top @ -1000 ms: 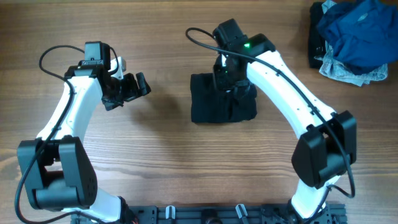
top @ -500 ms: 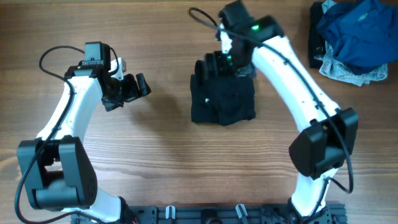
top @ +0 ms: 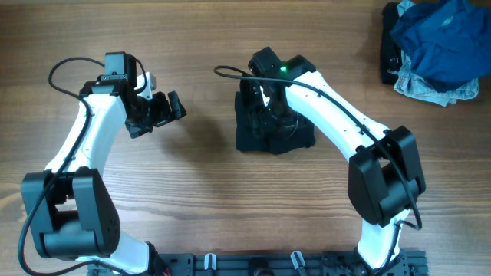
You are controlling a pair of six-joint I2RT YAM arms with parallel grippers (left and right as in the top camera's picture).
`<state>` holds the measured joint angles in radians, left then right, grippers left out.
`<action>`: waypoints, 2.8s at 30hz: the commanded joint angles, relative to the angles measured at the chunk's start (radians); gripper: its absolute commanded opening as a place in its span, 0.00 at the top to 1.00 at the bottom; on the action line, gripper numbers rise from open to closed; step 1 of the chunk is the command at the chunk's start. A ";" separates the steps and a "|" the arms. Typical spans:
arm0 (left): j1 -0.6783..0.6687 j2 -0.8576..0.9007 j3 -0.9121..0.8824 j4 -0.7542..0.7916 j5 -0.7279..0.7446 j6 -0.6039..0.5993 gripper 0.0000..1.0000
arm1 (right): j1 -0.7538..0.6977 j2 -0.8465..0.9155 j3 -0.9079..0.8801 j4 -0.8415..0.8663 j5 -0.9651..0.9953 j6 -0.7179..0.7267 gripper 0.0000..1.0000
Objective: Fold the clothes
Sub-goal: 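Fold the right end leftward over the bundle with the right gripper, then grasp the folded black shirt bundle from above with the right gripper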
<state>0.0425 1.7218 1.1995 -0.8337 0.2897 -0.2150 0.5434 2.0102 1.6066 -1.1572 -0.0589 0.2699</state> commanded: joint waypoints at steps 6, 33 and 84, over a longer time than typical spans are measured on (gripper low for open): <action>0.005 -0.014 0.006 0.000 0.016 -0.006 0.00 | 0.001 -0.011 0.013 0.042 -0.142 0.074 0.96; 0.005 -0.014 0.006 -0.006 0.016 -0.006 0.00 | -0.146 -0.087 -0.022 0.230 -0.523 -0.127 0.96; 0.005 -0.014 0.006 -0.021 0.039 -0.006 0.00 | -0.177 -0.017 -0.499 0.702 -0.989 0.144 0.43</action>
<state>0.0425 1.7218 1.1995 -0.8532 0.3130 -0.2150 0.3538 1.9263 1.1507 -0.4778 -0.9718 0.3534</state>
